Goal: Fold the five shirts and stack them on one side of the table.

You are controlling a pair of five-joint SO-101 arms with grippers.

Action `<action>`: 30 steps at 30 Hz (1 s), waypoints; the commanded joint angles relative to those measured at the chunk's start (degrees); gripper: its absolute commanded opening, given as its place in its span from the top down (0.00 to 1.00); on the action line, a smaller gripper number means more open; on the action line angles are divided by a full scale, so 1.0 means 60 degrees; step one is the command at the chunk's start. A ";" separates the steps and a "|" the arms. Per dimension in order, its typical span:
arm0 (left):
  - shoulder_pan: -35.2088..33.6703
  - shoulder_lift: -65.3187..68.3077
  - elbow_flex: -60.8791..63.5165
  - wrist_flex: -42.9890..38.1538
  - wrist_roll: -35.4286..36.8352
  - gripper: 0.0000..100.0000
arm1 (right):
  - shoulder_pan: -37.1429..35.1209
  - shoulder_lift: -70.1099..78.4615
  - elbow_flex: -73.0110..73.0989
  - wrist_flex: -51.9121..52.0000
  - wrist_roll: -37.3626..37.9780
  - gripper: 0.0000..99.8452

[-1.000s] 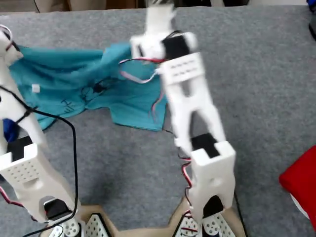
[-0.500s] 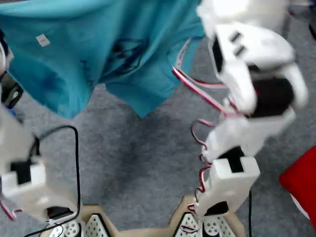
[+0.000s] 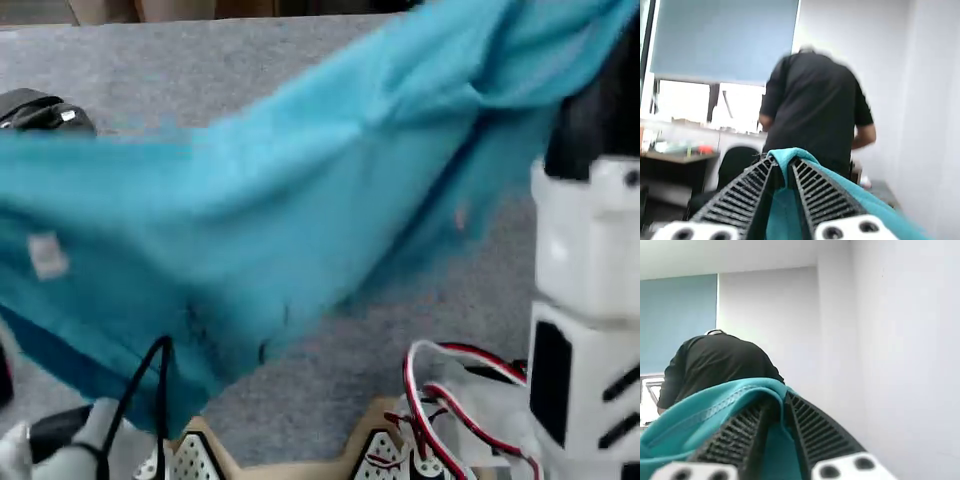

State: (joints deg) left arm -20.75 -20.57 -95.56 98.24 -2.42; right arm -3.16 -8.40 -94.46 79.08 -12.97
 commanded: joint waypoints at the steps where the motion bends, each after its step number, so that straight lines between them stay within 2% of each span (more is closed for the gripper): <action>1: 0.0103 -0.0066 0.0410 -0.0176 -0.0015 0.98 | 0.0139 0.0125 0.0300 0.0498 0.0161 0.99; 4: 0.0103 -0.0066 0.2095 -0.0176 0.0000 0.98 | 0.0110 0.0652 0.1282 0.0718 0.0147 0.99; 7: 0.0103 -0.0066 0.4645 -0.0366 -0.0029 0.98 | 0.0066 0.1355 0.2571 0.0557 0.0161 0.99; 9: 0.0103 0.0007 0.6725 -0.1084 -0.0015 0.98 | -0.0168 0.1956 0.3377 0.0176 0.0176 0.99; 11: 0.0103 0.0256 0.8894 -0.2403 -0.0029 0.98 | -0.0227 0.2659 0.4154 -0.0425 0.0176 0.99; 15: 0.0044 0.1004 1.2923 -0.6022 -0.0073 0.98 | -0.0374 0.4183 0.5136 -0.2022 0.0190 0.99; 19: 0.0293 0.2396 1.5487 -0.9421 -0.0733 0.98 | -0.0652 0.5824 0.5502 -0.3194 0.0527 0.99; 21: 0.0381 0.3377 1.5941 -1.0623 -0.0938 0.98 | -0.0901 0.6557 0.5473 -0.3531 0.0571 0.99; 24: 0.0410 0.4960 1.5663 -1.1678 -0.0952 0.98 | -0.1267 0.7465 0.5194 -0.3824 0.0571 0.99; 30: 0.0322 0.7875 1.3128 -1.1385 -0.0938 0.98 | -0.1751 0.8667 0.4227 -0.3868 0.0571 0.99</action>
State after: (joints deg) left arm -18.64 21.71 -6.77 29.67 -7.69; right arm -12.31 42.68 -63.60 57.54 -10.24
